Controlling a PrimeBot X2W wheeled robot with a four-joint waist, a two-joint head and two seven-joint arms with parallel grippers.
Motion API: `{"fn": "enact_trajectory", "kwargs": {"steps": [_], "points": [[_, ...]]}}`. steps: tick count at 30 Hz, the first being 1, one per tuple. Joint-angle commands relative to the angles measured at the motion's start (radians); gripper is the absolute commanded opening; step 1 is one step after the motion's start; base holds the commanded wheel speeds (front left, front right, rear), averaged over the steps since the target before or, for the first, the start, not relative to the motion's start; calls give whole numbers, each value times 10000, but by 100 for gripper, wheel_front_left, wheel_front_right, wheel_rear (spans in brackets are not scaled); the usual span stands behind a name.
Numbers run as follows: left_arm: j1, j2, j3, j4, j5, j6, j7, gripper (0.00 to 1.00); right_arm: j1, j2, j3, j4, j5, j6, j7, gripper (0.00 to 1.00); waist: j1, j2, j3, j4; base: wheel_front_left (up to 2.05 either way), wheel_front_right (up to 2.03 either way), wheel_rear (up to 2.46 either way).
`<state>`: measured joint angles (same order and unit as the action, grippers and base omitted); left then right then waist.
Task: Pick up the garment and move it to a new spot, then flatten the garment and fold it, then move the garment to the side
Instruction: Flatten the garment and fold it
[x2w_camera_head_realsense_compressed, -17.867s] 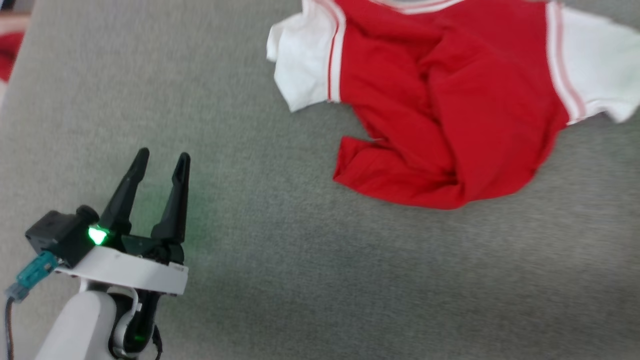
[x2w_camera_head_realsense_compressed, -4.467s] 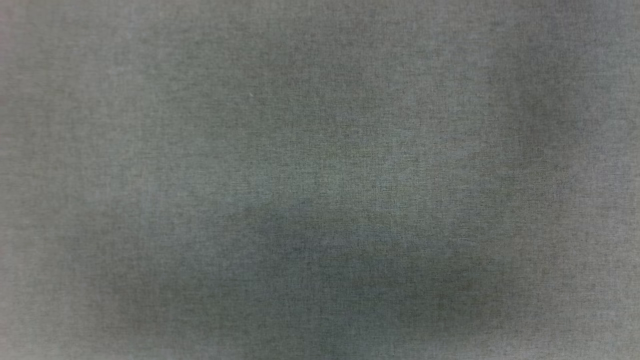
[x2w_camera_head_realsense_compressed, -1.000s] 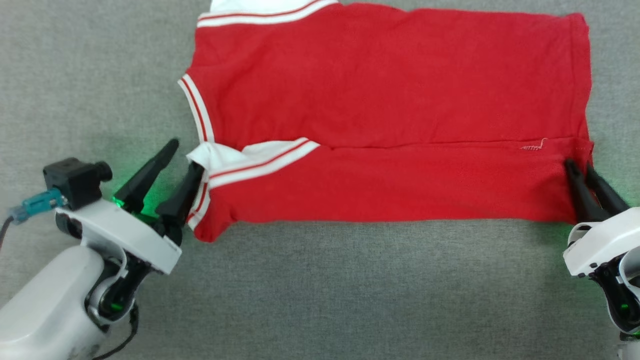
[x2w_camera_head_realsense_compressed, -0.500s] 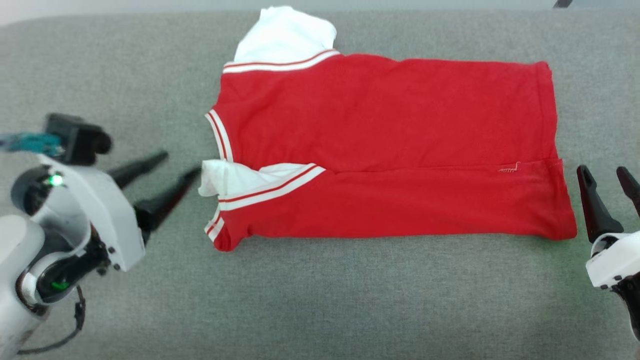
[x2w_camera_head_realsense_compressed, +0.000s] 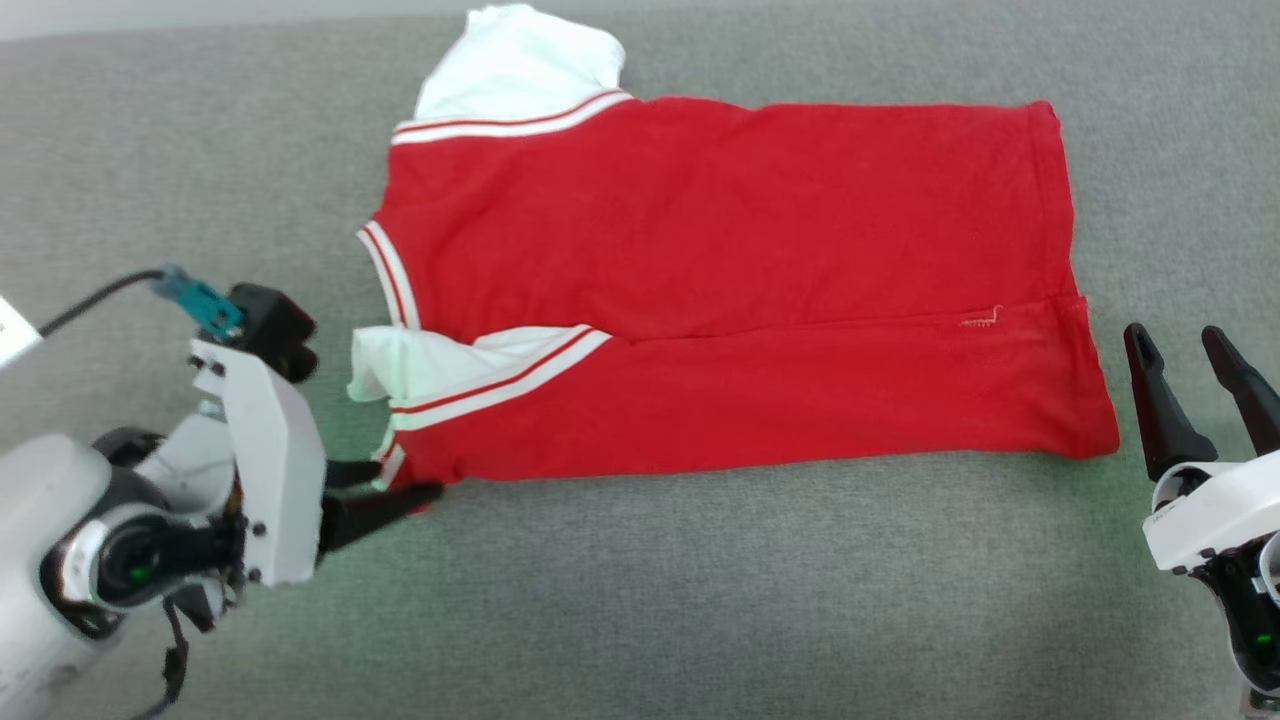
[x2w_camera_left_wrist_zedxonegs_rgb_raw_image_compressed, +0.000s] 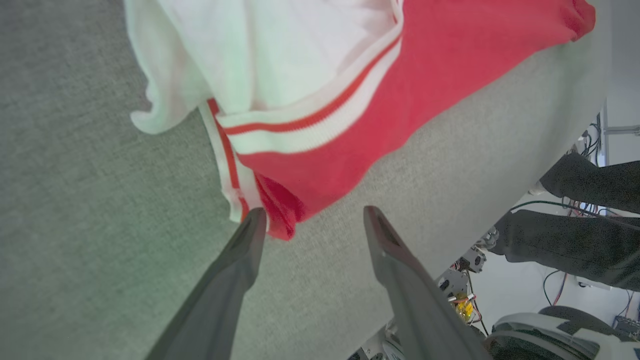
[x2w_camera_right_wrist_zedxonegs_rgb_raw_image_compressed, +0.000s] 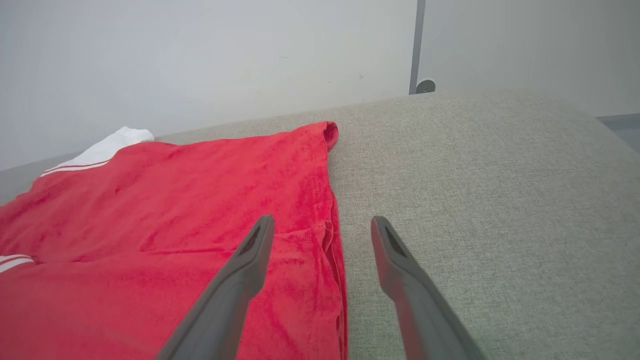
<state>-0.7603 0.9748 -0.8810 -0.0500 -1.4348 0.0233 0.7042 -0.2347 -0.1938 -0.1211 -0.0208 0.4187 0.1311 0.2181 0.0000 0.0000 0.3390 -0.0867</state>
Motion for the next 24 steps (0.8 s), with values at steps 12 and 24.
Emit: {"fn": "enact_trajectory", "kwargs": {"steps": [12,24], "points": [[-260,-669,-272,2613,494,-463,-218,100,-199,250,-10,-338,-194,-7,-3,100,0,0,820,-766,0,0,0],[-250,-1404,-477,3031,283,-1110,-129,0,-273,-137,340,-993,-290,-7,1210,100,0,0,1032,-712,0,0,0]]}}
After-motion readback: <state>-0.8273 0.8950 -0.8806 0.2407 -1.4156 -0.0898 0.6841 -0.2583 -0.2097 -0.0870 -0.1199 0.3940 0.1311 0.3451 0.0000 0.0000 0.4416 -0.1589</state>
